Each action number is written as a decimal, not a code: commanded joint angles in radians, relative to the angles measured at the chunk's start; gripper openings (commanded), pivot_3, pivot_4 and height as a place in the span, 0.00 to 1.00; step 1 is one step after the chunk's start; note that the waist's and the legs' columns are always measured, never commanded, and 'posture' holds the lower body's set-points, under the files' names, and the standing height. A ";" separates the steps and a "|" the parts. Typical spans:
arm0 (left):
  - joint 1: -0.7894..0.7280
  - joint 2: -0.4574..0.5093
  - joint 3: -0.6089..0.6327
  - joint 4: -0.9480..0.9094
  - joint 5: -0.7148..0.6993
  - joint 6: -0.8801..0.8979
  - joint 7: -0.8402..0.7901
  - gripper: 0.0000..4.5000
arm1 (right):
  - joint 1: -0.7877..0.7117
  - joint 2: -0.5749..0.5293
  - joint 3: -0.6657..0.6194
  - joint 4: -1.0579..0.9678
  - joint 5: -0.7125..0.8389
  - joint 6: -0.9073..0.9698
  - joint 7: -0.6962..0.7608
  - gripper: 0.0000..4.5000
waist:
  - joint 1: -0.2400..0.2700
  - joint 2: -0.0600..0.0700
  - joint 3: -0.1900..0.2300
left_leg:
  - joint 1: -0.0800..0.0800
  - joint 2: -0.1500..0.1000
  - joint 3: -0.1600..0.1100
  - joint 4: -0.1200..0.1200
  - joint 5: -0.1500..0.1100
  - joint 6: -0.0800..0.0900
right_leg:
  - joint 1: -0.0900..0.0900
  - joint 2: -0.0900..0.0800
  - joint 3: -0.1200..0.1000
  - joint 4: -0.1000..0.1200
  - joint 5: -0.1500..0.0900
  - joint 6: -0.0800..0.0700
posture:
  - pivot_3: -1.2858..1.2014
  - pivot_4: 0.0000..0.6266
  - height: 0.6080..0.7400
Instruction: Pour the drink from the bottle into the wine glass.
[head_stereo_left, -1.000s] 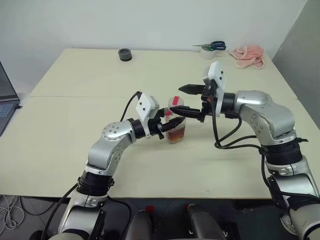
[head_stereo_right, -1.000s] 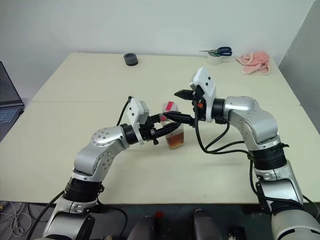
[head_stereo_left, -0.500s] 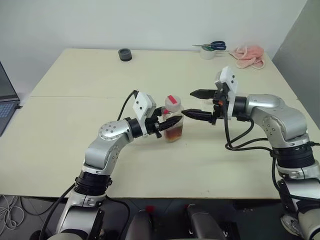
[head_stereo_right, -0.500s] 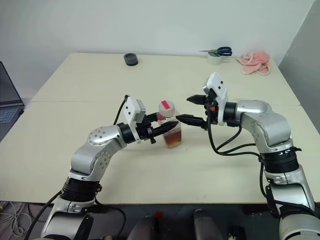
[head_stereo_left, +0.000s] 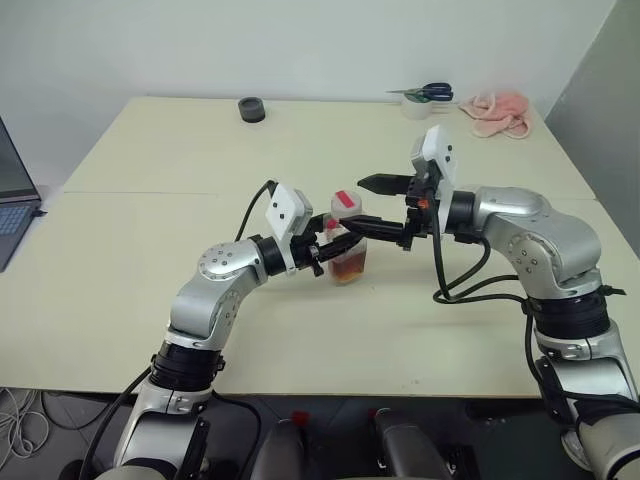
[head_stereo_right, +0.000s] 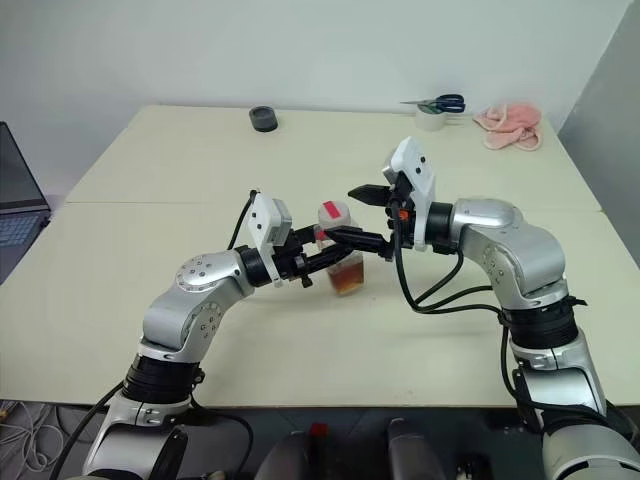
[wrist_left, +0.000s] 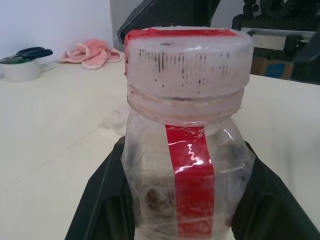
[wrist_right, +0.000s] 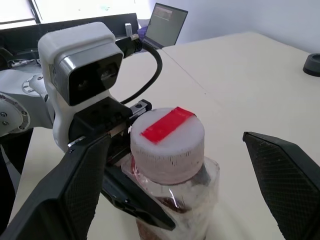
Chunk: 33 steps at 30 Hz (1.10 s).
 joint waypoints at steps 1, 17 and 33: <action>-0.009 -0.003 0.016 -0.045 -0.011 -0.028 -0.003 0.42 | -0.032 0.021 -0.010 -0.023 0.023 0.003 0.000 1.00 | 0.000 0.000 0.000 | 0.000 0.000 0.000 0.000 0.000 0.000 | 0.000 0.000 0.000 0.000 0.000 0.000 | 0.52 0.24 1.00; -0.007 -0.005 0.015 -0.049 -0.007 -0.028 0.004 0.41 | -0.091 0.125 0.034 0.076 -0.079 -0.062 -0.066 1.00 | 0.000 0.000 0.000 | 0.000 0.000 0.000 0.000 0.000 0.000 | 0.000 0.000 0.000 0.000 0.001 -0.001 | 0.52 0.24 1.00; -0.007 -0.004 0.014 -0.045 -0.008 -0.031 0.005 0.41 | -0.099 0.095 -0.005 0.144 -0.122 -0.103 -0.061 1.00 | -0.001 0.000 0.000 | 0.000 0.000 0.000 0.000 0.000 0.000 | 0.000 0.000 0.000 0.000 0.002 -0.003 | 0.52 0.24 1.00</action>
